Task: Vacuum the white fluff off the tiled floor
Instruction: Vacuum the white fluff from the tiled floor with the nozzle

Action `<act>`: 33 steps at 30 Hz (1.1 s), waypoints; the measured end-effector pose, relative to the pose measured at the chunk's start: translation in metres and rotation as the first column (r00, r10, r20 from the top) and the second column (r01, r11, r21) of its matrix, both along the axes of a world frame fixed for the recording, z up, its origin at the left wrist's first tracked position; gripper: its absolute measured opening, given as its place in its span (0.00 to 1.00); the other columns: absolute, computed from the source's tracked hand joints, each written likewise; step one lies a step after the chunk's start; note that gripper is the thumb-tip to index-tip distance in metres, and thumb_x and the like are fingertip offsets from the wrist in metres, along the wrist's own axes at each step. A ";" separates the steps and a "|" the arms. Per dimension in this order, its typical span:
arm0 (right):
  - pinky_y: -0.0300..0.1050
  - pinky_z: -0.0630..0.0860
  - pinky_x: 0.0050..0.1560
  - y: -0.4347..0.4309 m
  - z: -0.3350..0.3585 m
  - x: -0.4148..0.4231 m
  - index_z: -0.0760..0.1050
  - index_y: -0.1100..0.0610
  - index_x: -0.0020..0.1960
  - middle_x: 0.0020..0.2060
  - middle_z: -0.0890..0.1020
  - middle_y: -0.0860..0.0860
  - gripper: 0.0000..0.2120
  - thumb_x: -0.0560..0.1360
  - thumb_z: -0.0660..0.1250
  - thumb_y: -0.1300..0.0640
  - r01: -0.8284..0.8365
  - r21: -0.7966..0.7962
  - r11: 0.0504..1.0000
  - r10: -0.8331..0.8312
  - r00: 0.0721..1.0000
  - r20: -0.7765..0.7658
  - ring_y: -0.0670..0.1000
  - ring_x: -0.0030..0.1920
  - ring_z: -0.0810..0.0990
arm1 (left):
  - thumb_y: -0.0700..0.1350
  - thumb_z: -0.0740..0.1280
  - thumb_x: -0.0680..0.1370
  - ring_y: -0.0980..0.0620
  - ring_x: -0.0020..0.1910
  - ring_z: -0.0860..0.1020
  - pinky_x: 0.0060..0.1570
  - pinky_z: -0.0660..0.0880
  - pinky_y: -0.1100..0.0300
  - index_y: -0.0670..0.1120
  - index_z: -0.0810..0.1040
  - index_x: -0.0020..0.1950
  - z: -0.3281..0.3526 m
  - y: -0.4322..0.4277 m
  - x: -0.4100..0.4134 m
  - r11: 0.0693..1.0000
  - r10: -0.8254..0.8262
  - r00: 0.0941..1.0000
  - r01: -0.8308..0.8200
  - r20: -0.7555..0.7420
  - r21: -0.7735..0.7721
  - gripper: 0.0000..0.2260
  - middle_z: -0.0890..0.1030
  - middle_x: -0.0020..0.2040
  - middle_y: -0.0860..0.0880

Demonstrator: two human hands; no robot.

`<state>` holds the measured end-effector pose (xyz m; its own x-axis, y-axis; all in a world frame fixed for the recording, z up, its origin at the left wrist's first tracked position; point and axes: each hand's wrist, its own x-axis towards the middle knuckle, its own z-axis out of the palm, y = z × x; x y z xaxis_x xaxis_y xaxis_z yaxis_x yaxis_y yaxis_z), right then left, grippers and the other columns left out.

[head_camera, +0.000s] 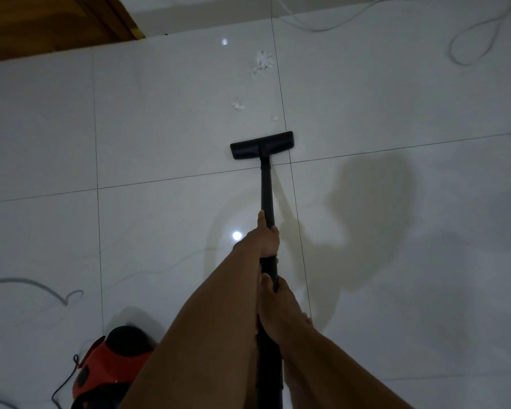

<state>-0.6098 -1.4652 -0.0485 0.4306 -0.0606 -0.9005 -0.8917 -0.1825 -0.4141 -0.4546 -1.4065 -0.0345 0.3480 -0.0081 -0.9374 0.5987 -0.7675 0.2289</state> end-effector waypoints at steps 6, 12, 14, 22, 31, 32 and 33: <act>0.32 0.70 0.20 0.012 0.053 0.051 0.67 0.51 0.71 0.36 0.80 0.54 0.16 0.85 0.53 0.50 0.025 -0.018 1.000 -0.024 0.998 0.065 0.42 0.20 0.74 | 0.52 0.48 0.89 0.48 0.45 0.76 0.51 0.76 0.52 0.54 0.32 0.84 -0.001 0.009 0.027 1.000 -0.005 1.000 0.005 0.003 0.001 0.30 0.77 0.70 0.38; 0.43 0.81 0.29 0.028 0.071 0.087 0.68 0.44 0.68 0.39 0.83 0.52 0.19 0.80 0.53 0.40 0.064 -0.076 0.995 -0.061 0.997 0.035 0.47 0.29 0.82 | 0.52 0.48 0.89 0.53 0.35 0.74 0.49 0.75 0.53 0.54 0.32 0.84 0.002 0.018 0.059 1.000 -0.011 1.000 0.011 0.012 -0.013 0.29 0.79 0.68 0.38; 0.49 0.83 0.44 0.030 0.073 0.100 0.68 0.45 0.68 0.47 0.83 0.48 0.25 0.75 0.52 0.36 0.024 -0.084 0.996 -0.019 0.998 0.063 0.49 0.42 0.84 | 0.52 0.48 0.89 0.51 0.39 0.76 0.52 0.76 0.51 0.54 0.32 0.84 0.000 0.020 0.070 1.000 -0.008 1.000 0.008 0.016 -0.009 0.29 0.78 0.68 0.37; 0.62 0.84 0.36 0.041 0.079 0.141 0.69 0.43 0.53 0.32 0.81 0.54 0.21 0.69 0.53 0.31 0.112 -0.039 0.993 -0.115 0.990 -0.085 0.53 0.25 0.81 | 0.52 0.49 0.88 0.44 0.49 0.85 0.59 0.81 0.49 0.57 0.32 0.83 -0.011 0.027 0.111 0.998 0.055 0.998 -0.055 -0.004 -0.021 0.30 0.82 0.59 0.38; 0.58 0.84 0.34 0.049 0.087 0.182 0.71 0.49 0.46 0.29 0.77 0.54 0.19 0.74 0.55 0.34 0.162 0.021 0.987 -0.158 0.980 -0.125 0.53 0.24 0.78 | 0.52 0.50 0.88 0.43 0.50 0.86 0.58 0.83 0.47 0.58 0.32 0.83 -0.015 0.037 0.150 0.996 0.077 0.996 -0.079 -0.035 -0.045 0.30 0.82 0.53 0.39; 0.60 0.84 0.35 0.051 0.087 0.186 0.72 0.48 0.46 0.29 0.77 0.54 0.20 0.74 0.54 0.33 0.158 0.017 0.987 -0.155 0.981 -0.114 0.53 0.25 0.79 | 0.52 0.50 0.88 0.43 0.48 0.85 0.56 0.83 0.48 0.58 0.32 0.83 -0.015 0.038 0.153 0.996 0.077 0.996 -0.078 -0.035 -0.047 0.30 0.82 0.51 0.39; 0.61 0.84 0.38 0.053 0.086 0.189 0.72 0.47 0.46 0.31 0.78 0.54 0.22 0.74 0.52 0.31 0.146 0.005 0.989 -0.145 0.985 -0.097 0.54 0.27 0.80 | 0.52 0.50 0.88 0.43 0.49 0.86 0.56 0.83 0.48 0.58 0.32 0.83 -0.015 0.039 0.156 0.996 0.075 0.997 -0.076 -0.034 -0.046 0.30 0.82 0.51 0.39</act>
<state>-0.4204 -1.4119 0.0371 0.3295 -0.1053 -0.9383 -0.9441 -0.0434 -0.3266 -0.2984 -1.3675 -0.0497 0.3189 -0.0279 -0.9474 0.6623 -0.7084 0.2438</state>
